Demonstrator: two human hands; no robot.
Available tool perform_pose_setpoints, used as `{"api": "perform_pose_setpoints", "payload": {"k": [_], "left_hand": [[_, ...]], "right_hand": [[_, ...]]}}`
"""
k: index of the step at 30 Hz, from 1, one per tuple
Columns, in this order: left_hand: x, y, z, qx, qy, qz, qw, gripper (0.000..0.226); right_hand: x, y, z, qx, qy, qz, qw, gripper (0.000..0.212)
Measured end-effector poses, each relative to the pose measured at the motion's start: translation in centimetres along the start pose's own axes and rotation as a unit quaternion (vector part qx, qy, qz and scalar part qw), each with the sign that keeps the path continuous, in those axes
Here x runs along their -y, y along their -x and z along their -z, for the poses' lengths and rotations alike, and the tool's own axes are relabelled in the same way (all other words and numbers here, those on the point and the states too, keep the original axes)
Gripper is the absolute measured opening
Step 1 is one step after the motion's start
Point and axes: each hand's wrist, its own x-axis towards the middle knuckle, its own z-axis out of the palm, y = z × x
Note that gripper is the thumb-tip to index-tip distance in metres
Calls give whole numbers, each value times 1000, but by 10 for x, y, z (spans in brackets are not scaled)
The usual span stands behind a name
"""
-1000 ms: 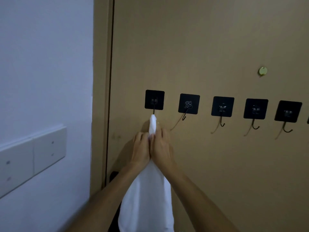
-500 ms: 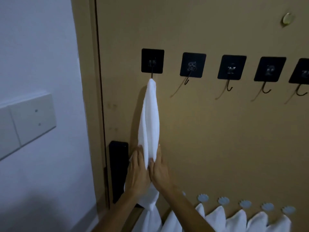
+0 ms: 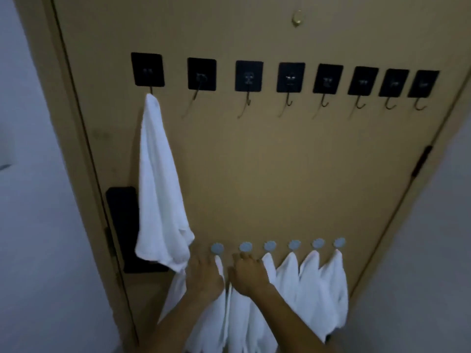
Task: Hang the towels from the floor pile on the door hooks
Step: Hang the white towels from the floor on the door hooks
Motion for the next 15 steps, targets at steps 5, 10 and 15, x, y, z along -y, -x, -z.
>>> {"api": "perform_pose_setpoints", "payload": {"k": [5, 10, 15], "left_hand": [[-124, 54, -15, 117, 6, -127, 985, 59], [-247, 149, -54, 189, 1, -268, 945, 53], [-349, 245, -99, 280, -46, -404, 870, 41]], "right_hand": [[-112, 111, 7, -18, -8, -106, 994, 46], [-216, 262, 1, 4, -30, -244, 969, 45], [-282, 425, -27, -1, -56, -381, 923, 42]]}}
